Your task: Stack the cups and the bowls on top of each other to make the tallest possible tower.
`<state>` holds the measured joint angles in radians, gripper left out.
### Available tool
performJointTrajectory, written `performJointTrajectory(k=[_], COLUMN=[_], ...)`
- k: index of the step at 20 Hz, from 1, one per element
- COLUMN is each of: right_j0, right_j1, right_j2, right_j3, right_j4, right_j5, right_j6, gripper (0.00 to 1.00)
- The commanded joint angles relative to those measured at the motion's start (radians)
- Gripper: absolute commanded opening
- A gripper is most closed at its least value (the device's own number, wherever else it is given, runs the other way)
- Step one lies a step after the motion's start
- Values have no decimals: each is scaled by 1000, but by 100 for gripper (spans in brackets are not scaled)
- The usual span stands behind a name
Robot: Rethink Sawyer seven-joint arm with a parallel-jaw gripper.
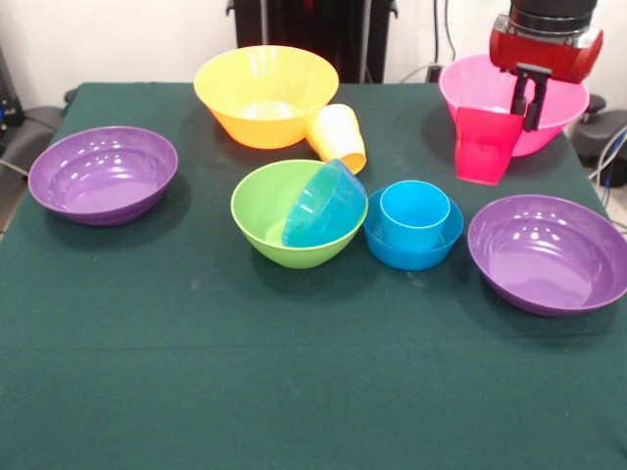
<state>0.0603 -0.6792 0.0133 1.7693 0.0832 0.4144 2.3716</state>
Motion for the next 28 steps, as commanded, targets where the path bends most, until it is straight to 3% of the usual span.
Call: performJointTrajectory(k=[1, 5, 12, 28], right_j0=[-61, -86, -120, -149], right_j1=[-8, -42, -82, 23], right_j2=[97, 118, 146, 156], right_j3=[-78, -102, -99, -221], right_j4=[-28, -22, -9, -45], right_j5=[226, 332, 425, 497], right_j6=[-74, -85, -77, -63], gripper=[0, 0, 0, 0])
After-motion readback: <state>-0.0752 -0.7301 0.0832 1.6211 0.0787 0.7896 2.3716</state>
